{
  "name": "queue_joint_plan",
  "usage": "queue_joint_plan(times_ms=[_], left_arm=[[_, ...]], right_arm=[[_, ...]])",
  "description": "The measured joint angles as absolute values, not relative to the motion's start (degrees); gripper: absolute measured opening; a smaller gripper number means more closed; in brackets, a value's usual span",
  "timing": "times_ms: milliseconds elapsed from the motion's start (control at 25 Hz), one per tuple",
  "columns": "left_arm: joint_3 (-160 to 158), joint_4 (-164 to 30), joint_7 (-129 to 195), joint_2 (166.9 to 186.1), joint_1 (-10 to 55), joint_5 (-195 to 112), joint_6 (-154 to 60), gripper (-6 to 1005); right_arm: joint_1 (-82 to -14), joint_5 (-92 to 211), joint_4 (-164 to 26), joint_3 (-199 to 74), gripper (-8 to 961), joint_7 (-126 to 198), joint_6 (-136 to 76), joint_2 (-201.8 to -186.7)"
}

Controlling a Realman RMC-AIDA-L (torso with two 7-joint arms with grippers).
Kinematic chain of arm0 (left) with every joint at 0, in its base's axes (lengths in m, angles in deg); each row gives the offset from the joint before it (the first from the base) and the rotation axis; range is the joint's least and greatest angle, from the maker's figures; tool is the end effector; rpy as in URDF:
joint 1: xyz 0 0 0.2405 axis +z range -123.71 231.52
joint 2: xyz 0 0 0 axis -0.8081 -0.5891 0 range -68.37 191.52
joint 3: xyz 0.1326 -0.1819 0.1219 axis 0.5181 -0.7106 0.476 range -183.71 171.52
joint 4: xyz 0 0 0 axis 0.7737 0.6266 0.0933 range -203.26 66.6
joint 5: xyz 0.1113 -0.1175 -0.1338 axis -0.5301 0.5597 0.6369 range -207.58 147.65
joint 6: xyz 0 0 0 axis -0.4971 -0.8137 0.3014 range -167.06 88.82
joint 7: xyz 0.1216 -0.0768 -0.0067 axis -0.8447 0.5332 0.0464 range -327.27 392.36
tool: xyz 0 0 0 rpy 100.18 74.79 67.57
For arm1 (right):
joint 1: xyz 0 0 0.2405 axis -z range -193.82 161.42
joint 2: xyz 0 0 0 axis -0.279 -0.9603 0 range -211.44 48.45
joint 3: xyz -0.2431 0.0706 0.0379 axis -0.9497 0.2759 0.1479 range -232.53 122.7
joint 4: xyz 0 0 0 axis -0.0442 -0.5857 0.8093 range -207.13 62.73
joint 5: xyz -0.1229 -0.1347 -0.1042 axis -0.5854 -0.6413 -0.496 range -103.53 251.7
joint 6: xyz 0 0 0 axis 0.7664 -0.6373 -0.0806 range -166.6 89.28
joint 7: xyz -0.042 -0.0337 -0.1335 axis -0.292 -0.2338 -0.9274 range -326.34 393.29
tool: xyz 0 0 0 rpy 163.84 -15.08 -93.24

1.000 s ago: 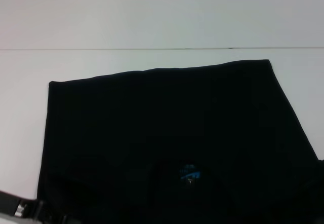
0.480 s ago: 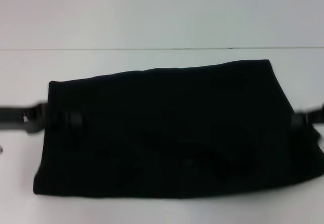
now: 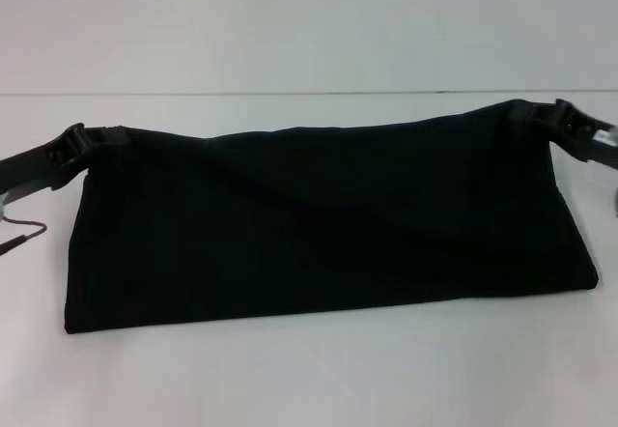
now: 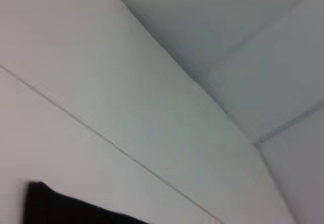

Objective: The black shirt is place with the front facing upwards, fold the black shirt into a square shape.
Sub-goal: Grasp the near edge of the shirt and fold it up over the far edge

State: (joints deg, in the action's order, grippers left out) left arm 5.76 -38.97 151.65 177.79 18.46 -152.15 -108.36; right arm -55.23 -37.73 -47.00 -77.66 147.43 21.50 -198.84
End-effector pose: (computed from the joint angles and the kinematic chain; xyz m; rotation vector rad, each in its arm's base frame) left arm -0.3211 0.3821 0.0479 -1.7923 -1.6689 -0.9738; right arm 0.2894 0.4111 0.0209 -1.8532 1.5696 0.9572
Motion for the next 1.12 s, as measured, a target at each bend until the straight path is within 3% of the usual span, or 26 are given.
queue_joint_plan(times_ms=[40,120,560,1120], left_arm=[[5.78,-38.97,150.99,178.25,18.32,-151.85,-106.52,45],[5.87,-38.98,149.70,179.10,18.02,-150.99,-103.31,45],[6.03,-40.85,143.61,179.91,15.76,-144.32,-95.81,45],[6.04,-41.87,136.93,182.42,13.39,-141.64,-88.42,44]], right_arm=[[-55.27,-35.90,-47.17,-77.79,48,145.22,18.88,-200.13],[-55.80,-33.10,-48.85,-77.99,48,141.46,15.08,-201.18],[-56.68,-26.86,-51.91,-77.55,48,136.78,10.39,-200.99],[-59.94,-20.49,-56.47,-77.86,47,126.72,1.29,-201.62]])
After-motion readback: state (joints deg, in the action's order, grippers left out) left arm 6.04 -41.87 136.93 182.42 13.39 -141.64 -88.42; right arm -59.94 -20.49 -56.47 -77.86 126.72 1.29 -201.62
